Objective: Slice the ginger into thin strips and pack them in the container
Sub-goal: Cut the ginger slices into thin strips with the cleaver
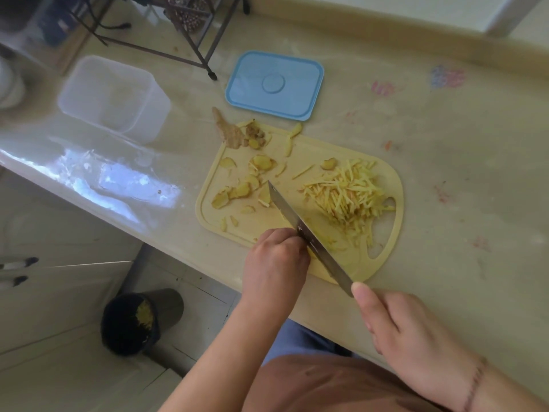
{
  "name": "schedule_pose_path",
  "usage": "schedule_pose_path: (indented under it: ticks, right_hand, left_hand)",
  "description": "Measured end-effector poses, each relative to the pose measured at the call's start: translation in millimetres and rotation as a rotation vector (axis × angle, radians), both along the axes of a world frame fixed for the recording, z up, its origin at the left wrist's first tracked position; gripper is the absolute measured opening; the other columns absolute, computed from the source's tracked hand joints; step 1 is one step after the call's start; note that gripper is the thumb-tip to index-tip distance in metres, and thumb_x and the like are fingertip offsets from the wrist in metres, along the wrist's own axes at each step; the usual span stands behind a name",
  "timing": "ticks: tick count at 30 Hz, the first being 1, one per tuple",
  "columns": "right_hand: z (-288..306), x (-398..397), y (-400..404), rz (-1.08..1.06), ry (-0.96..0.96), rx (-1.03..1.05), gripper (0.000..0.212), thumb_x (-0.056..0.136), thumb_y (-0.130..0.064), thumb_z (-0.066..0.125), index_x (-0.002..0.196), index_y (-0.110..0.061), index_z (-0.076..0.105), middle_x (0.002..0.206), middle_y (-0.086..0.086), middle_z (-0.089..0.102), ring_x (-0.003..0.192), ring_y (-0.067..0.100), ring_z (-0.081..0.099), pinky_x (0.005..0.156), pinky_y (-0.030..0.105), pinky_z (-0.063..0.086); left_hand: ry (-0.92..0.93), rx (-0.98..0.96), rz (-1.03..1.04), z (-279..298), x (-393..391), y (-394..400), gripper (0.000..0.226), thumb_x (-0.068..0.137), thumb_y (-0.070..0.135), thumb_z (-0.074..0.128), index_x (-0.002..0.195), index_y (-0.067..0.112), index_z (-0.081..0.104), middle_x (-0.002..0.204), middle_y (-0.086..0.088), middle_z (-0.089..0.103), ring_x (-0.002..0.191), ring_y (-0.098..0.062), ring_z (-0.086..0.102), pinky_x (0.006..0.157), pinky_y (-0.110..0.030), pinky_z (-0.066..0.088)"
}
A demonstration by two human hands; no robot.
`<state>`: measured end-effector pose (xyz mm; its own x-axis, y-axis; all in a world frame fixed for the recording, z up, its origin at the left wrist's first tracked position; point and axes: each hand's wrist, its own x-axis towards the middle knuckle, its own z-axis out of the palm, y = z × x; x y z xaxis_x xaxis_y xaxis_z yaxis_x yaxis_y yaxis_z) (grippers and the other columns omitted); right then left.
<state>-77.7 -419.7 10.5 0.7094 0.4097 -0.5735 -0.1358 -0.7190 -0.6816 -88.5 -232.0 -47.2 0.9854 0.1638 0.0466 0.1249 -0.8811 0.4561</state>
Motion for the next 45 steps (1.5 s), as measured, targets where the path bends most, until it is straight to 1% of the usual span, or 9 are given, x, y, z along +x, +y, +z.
schedule_pose_path:
  ticks: [7, 10, 15, 17, 20, 26, 30, 36, 45]
  right_hand:
    - [-15.4, -2.9, 5.2, 0.01, -0.083, -0.031, 0.074, 0.077, -0.077, 0.007, 0.049, -0.016, 0.039, 0.049, -0.011, 0.055, 0.049, 0.011, 0.052, 0.052, 0.027, 0.038]
    - [-21.8, -2.0, 7.2, 0.015, -0.114, -0.035, 0.071, 0.086, -0.07, 0.01, 0.05, -0.016, 0.037, 0.044, 0.0, 0.048, 0.054, 0.015, 0.053, 0.049, 0.025, 0.035]
    - [-12.6, -3.1, 4.5, 0.009, -0.045, -0.005, 0.065, 0.085, -0.065, 0.018, 0.05, -0.015, 0.04, 0.044, -0.004, 0.049, 0.045, 0.014, 0.049, 0.057, 0.038, 0.042]
    - [-5.9, -5.1, 2.5, 0.002, -0.027, 0.004, 0.065, 0.084, -0.065, 0.018, 0.052, -0.013, 0.041, 0.045, -0.004, 0.051, 0.045, 0.012, 0.049, 0.057, 0.035, 0.042]
    - [-4.3, -7.2, 0.1, 0.0, -0.023, -0.004, 0.073, 0.086, -0.069, 0.01, 0.052, -0.013, 0.042, 0.046, -0.006, 0.053, 0.046, 0.009, 0.05, 0.055, 0.027, 0.039]
    - [-19.7, -11.6, 7.9, -0.011, -0.074, -0.037, 0.078, 0.076, -0.079, 0.006, 0.051, -0.013, 0.04, 0.05, -0.009, 0.055, 0.05, 0.015, 0.052, 0.051, 0.028, 0.037]
    - [-16.4, -4.7, 10.5, -0.03, -0.014, -0.025, 0.071, 0.084, -0.071, 0.013, 0.052, -0.013, 0.04, 0.043, -0.002, 0.047, 0.043, 0.013, 0.045, 0.057, 0.038, 0.043]
    - [2.3, -2.5, 0.4, -0.056, -0.014, 0.045, 0.074, 0.079, -0.077, 0.017, 0.061, -0.008, 0.037, 0.046, -0.001, 0.037, 0.044, 0.008, 0.033, 0.051, 0.032, 0.032]
    - [-6.8, -2.8, 0.1, -0.008, -0.042, -0.037, 0.074, 0.076, -0.078, 0.016, 0.057, -0.011, 0.041, 0.049, 0.002, 0.049, 0.045, 0.01, 0.042, 0.057, 0.036, 0.04]
  left_hand:
    - [0.006, -0.022, -0.006, -0.6, 1.5, 1.2, 0.021, 0.058, -0.007, 0.084, 0.07, 0.01, 0.077, 0.078, -0.001, 0.074, 0.075, -0.025, 0.07, 0.074, -0.023, 0.044]
    - [-0.001, -0.044, -0.008, -1.2, 0.8, 2.5, 0.02, 0.06, -0.007, 0.082, 0.072, 0.009, 0.078, 0.082, -0.002, 0.074, 0.078, -0.025, 0.07, 0.076, -0.022, 0.044]
    - [-0.013, -0.064, -0.015, 0.2, -0.6, 2.1, 0.022, 0.06, -0.009, 0.083, 0.072, 0.009, 0.078, 0.082, -0.002, 0.074, 0.077, -0.024, 0.069, 0.075, -0.021, 0.045]
    - [-0.017, -0.055, -0.01, -0.6, -0.3, 2.2, 0.023, 0.058, -0.009, 0.083, 0.071, 0.008, 0.078, 0.08, -0.002, 0.074, 0.076, -0.024, 0.07, 0.076, -0.022, 0.045]
    - [-0.007, -0.041, -0.005, -1.8, -0.4, 3.1, 0.023, 0.056, -0.009, 0.083, 0.07, 0.009, 0.077, 0.079, -0.002, 0.074, 0.075, -0.024, 0.07, 0.075, -0.022, 0.044]
    - [-0.066, -0.035, -0.031, -8.3, -4.1, 8.7, 0.011, 0.066, 0.001, 0.075, 0.071, 0.009, 0.077, 0.081, -0.001, 0.074, 0.076, -0.024, 0.068, 0.071, -0.023, 0.049]
    - [-0.129, -0.066, -0.013, -12.6, -7.6, 9.8, 0.01, 0.07, 0.003, 0.072, 0.076, 0.009, 0.078, 0.083, -0.001, 0.073, 0.08, -0.02, 0.066, 0.076, -0.019, 0.045]
    - [-0.123, -0.12, -0.029, -15.9, -13.1, 16.5, 0.017, 0.071, -0.006, 0.081, 0.08, 0.008, 0.077, 0.087, -0.002, 0.07, 0.087, -0.013, 0.058, 0.077, -0.019, 0.047]
    - [-0.235, -0.117, 0.007, -19.6, -11.5, 10.0, 0.008, 0.079, 0.001, 0.073, 0.086, 0.004, 0.075, 0.092, -0.007, 0.068, 0.087, -0.02, 0.06, 0.076, -0.024, 0.049]
